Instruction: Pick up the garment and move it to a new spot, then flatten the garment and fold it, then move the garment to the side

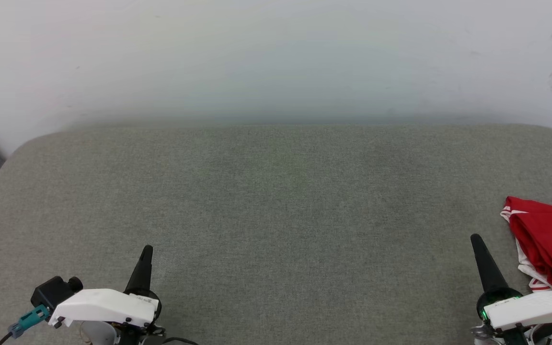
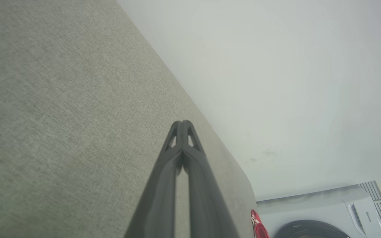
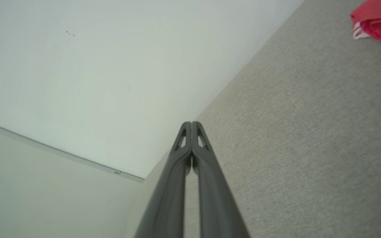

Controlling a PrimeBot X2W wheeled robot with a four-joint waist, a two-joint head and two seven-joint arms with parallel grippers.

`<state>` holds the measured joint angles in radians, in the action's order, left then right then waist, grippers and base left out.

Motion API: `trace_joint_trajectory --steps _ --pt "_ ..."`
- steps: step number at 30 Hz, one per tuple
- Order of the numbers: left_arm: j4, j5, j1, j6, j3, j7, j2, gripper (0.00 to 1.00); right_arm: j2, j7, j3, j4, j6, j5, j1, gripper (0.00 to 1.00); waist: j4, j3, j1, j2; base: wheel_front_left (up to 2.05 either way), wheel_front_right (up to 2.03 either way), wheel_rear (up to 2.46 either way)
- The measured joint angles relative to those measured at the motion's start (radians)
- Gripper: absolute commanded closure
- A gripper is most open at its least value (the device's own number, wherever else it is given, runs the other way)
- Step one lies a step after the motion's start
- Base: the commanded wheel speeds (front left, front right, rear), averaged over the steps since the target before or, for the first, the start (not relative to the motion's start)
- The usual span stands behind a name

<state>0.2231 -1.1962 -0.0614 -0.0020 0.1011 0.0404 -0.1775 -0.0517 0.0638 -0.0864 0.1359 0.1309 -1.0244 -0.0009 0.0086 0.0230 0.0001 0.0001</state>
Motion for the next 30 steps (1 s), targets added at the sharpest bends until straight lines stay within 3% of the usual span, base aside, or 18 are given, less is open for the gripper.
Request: trace_joint_trajectory --steps 30 --pt "0.011 -0.220 -0.021 -0.068 -0.110 -0.077 0.064 1.00 0.000 0.025 -0.012 0.058 0.000 -0.307 -0.052 1.00 -0.004 -0.012 0.0000 0.0000 0.00 0.00 0.00"
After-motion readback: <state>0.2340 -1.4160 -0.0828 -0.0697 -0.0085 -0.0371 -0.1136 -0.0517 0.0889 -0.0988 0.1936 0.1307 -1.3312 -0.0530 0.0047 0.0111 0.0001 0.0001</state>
